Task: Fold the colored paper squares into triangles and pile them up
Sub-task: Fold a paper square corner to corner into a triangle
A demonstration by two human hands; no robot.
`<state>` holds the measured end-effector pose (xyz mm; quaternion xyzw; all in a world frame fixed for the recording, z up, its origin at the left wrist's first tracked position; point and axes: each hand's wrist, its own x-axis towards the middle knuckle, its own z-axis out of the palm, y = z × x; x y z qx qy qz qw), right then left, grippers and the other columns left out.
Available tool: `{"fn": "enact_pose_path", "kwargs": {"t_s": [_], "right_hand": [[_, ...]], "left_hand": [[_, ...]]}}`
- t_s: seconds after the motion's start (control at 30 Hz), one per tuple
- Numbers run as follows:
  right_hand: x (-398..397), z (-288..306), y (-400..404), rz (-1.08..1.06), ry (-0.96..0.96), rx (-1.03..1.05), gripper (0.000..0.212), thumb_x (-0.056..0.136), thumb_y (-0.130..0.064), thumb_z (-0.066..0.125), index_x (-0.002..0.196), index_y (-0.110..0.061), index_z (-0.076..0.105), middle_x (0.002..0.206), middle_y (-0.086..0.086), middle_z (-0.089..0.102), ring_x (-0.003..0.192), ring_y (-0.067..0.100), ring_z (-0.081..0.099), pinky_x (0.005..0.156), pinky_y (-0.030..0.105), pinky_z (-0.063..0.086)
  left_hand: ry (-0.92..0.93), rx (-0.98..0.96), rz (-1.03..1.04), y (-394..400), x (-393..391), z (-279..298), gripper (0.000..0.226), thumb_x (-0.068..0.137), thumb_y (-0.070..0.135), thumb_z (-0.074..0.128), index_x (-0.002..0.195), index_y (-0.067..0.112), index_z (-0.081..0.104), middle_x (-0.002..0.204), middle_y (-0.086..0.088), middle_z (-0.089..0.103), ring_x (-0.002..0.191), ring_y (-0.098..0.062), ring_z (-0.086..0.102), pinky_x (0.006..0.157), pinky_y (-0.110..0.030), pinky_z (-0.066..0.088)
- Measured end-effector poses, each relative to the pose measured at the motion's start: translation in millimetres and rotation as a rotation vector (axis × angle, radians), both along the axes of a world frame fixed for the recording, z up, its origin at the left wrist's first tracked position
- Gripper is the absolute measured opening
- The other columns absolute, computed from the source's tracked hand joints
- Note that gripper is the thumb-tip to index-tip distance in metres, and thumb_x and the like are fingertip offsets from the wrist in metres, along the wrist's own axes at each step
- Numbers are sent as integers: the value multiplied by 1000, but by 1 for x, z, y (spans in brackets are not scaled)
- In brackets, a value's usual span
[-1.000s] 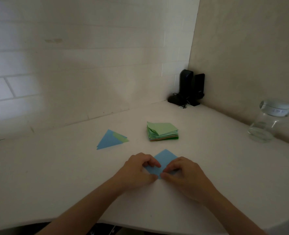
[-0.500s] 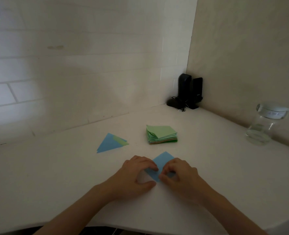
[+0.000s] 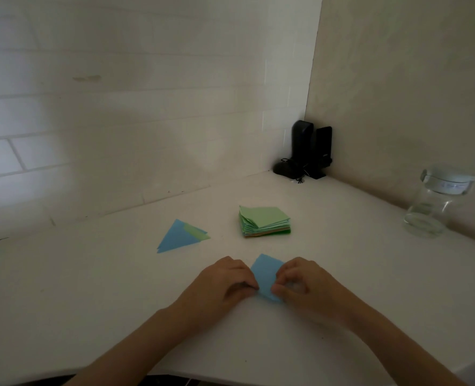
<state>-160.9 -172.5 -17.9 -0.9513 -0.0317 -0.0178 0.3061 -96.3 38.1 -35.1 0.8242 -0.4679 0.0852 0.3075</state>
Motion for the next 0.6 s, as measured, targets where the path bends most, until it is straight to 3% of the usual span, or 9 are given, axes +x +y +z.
{"fn": "enact_pose_path", "kwargs": {"t_s": [0.13,0.27,0.4,0.6], "right_hand": [[-11,-7,-1,-58,-77,-3,13,72,-54,68,64,-48,60,96,-24,53,98,1,51,92,37,41],[-26,-10,-7,-74,-128,17,15,80,-50,65,77,-37,70,99,-27,55,102,-3,49,95,36,38],[-34,-13,-7,-68,-154,-4,16,67,-69,58,67,-53,56,103,-29,51,105,-8,43,91,31,33],[-31,-15,-2,-279,-163,-28,19,74,-52,69,59,-45,58,100,-26,51,100,-2,42,90,33,32]], "left_hand": [[-44,34,-7,-6,-3,0,10,89,29,60,92,23,67,92,14,62,87,2,50,79,-7,36],[-45,6,25,-11,-8,0,14,88,33,57,89,23,65,87,15,59,81,10,40,75,-1,30],[4,-53,52,-18,-10,-2,15,84,36,58,85,23,65,81,13,60,73,9,41,69,-6,32],[178,-148,261,-18,-10,-1,16,72,35,77,80,31,64,68,16,59,76,-4,54,68,-14,40]]}}
